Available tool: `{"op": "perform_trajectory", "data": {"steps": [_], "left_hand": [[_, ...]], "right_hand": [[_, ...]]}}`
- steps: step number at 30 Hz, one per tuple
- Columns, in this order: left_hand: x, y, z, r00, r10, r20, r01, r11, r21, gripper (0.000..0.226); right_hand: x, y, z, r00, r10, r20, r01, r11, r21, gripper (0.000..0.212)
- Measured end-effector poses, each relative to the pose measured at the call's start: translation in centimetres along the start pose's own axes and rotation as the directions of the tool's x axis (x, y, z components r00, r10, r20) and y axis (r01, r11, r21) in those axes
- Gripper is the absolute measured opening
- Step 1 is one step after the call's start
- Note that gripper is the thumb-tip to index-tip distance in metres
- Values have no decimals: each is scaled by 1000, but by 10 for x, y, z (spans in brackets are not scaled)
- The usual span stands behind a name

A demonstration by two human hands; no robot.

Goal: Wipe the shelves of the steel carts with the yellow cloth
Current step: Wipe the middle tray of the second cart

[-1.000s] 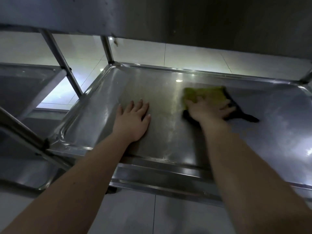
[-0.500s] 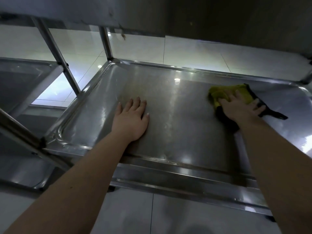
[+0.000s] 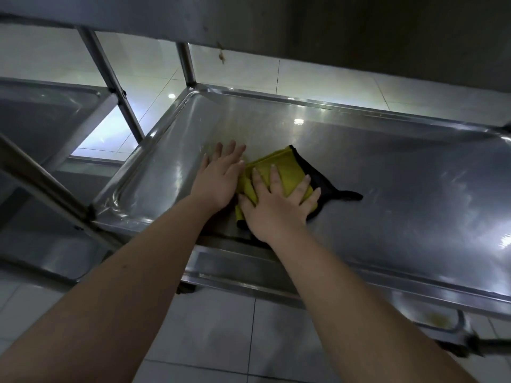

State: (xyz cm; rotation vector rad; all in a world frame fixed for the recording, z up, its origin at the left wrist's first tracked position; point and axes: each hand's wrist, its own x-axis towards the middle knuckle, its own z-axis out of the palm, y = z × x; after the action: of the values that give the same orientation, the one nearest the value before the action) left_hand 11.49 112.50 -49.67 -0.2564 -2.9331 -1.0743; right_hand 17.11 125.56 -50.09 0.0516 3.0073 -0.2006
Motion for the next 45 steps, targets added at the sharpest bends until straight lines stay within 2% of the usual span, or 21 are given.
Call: {"op": "perform_trajectory", "data": {"steps": [2,5,9,13,15,20,23,26,30,34,36,41,45], "left_hand": [[-4,7,-6,998,39,-42,-31,984,178,51],[-6,27,-9,984,152,-89,-105,913,394,58],[-10,79,32,988,135,81,-157,845,512,57],[-16,104,78,997,-9,80,-33,862,505,58],[-15,101,81,997,-10,72,-28,862,506,59],[-8,49,39,997,28,70,-62,836,545,59],[-3,7,1,997,-76,21,47,784,619,62],[1,-8,-13,986,-165,41,99,751,653,66],[13,28,18,988,-102,113,12,791,611,67],[21,96,73,976,35,215,-162,777,608,63],[24,110,86,973,79,218,-197,777,598,61],[28,86,70,982,119,146,-180,821,542,72],[32,70,50,996,-9,92,-52,770,637,79]], "right_hand": [[-1,13,-6,1000,-22,14,22,1000,18,73],[11,58,-23,998,53,-30,-50,993,112,76],[19,115,-30,991,121,-53,-115,988,107,58],[22,133,-25,984,132,-119,-111,979,169,53],[21,134,-22,984,125,-130,-103,982,160,52],[19,143,-18,979,184,-85,-178,981,74,55],[19,144,-19,981,183,-66,-180,983,43,57],[19,142,-17,983,178,-51,-177,984,22,58],[17,142,-17,985,167,-40,-167,986,6,57],[14,142,-17,982,183,-56,-183,983,5,55],[13,144,-17,978,194,-82,-192,981,35,55],[14,143,-17,978,190,-85,-188,981,40,54],[18,138,-16,973,210,-96,-208,978,35,52]]}}
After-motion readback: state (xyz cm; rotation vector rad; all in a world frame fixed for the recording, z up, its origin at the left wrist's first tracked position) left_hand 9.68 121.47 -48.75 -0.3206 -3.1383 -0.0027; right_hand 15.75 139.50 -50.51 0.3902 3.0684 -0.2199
